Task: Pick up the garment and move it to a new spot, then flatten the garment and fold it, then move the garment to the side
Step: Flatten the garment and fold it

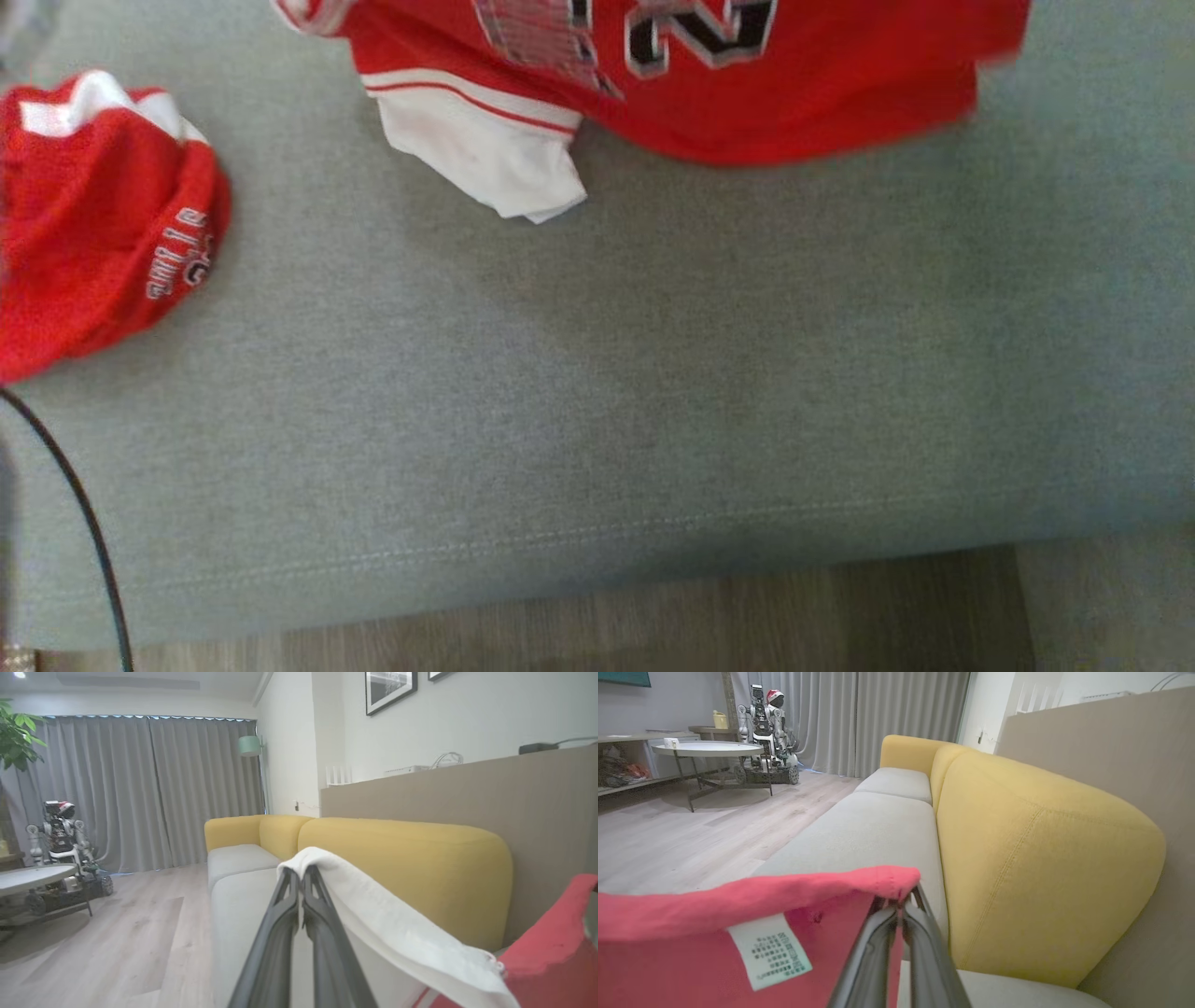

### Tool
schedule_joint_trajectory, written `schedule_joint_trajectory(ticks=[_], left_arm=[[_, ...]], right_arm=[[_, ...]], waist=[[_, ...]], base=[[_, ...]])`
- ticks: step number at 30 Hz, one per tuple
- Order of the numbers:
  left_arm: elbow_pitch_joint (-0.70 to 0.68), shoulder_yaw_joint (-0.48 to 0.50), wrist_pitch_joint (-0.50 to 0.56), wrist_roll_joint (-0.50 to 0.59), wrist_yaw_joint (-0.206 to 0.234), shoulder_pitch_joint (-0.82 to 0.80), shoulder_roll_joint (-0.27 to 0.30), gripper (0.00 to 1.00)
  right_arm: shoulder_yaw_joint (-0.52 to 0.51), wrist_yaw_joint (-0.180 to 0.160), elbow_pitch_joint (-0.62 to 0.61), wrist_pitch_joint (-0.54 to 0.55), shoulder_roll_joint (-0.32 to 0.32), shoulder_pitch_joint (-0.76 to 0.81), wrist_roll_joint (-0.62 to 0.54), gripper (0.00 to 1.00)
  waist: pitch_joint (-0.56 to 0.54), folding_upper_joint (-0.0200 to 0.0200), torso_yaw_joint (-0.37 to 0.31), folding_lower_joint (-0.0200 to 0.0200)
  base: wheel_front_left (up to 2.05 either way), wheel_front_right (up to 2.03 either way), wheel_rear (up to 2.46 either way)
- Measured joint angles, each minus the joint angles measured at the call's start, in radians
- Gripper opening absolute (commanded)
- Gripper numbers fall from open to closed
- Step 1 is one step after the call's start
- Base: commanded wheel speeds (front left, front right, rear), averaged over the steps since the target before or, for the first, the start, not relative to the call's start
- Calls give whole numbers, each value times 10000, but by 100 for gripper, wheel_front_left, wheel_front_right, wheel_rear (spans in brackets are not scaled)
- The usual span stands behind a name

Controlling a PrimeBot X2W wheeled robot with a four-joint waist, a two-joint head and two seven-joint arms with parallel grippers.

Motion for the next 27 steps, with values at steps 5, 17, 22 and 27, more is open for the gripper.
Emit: schedule_joint_trajectory(ticks=[5,17,22,27], left_arm=[[2487,-627,-1068,1290,-40,-2629,330,0],[2219,-431,-3064,3037,675,-6277,311,0],[1404,54,-3070,2619,272,-4094,42,0],[732,278,-3060,1835,-40,-946,-385,0]], right_arm=[[-337,0,1613,-924,456,-1825,-1110,0],[-2966,2,2648,-3816,905,-4454,-4387,0],[-3352,2,3210,-3929,871,-3997,-5049,0],[-3373,2,3848,-3998,830,-2764,-5191,0]], waist=[[614,-1,-215,2],[1836,0,-516,0],[2283,0,16,1],[2349,-1,442,2]], base=[[0,0,0],[0,0,0],[0,0,0],[0,0,0]])
